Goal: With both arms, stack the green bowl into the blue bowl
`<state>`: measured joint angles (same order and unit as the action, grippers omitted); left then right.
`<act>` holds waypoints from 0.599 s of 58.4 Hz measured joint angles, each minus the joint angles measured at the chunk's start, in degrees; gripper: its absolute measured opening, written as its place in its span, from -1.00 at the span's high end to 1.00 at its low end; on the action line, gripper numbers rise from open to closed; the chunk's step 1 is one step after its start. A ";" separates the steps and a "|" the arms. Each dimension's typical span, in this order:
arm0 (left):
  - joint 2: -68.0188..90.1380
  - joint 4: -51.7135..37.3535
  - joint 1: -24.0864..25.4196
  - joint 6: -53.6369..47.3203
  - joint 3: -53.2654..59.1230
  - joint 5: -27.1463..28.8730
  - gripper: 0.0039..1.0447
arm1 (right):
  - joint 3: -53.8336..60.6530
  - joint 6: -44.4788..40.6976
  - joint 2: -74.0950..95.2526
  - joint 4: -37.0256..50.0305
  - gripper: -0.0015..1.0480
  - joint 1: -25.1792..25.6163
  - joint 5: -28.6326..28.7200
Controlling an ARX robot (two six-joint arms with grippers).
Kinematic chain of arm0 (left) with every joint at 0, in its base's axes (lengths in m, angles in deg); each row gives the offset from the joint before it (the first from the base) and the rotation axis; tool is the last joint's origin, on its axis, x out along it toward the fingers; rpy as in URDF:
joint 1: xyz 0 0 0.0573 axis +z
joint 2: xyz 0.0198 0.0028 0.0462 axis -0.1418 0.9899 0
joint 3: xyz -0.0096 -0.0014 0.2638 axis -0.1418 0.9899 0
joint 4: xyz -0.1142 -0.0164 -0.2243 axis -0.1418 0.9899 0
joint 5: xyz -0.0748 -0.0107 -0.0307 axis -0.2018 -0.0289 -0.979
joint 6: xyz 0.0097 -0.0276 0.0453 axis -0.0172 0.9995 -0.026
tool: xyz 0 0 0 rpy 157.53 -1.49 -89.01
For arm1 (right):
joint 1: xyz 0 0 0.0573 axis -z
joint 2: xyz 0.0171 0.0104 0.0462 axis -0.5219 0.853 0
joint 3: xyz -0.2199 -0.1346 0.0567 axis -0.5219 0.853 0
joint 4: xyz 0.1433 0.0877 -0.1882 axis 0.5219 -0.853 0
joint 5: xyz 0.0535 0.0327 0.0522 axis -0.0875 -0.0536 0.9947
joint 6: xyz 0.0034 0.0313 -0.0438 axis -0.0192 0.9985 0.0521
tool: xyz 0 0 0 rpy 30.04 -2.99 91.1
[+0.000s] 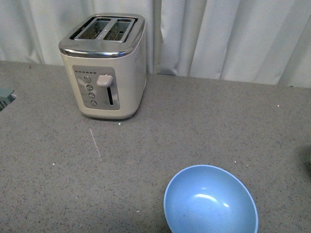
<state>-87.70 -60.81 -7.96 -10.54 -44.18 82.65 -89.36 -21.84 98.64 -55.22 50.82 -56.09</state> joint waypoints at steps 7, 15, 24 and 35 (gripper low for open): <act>0.00 0.00 0.00 0.00 0.02 0.00 -0.88 | -0.17 -0.04 0.94 0.61 -0.82 -0.48 -0.66; 0.00 0.00 0.00 0.00 0.00 -0.02 -0.88 | -0.44 0.04 2.03 1.31 -0.82 -1.29 -1.81; 0.00 0.00 0.00 0.00 0.00 0.00 -0.88 | -0.48 0.66 2.25 1.84 -0.51 -1.66 -2.95; 0.00 0.00 0.00 0.00 0.00 -0.02 -0.88 | -0.50 3.21 1.95 1.66 0.17 -2.05 -0.70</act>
<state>-87.70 -60.81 -7.96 -10.54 -44.18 82.63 -89.87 -18.62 100.58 -53.56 48.76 -56.79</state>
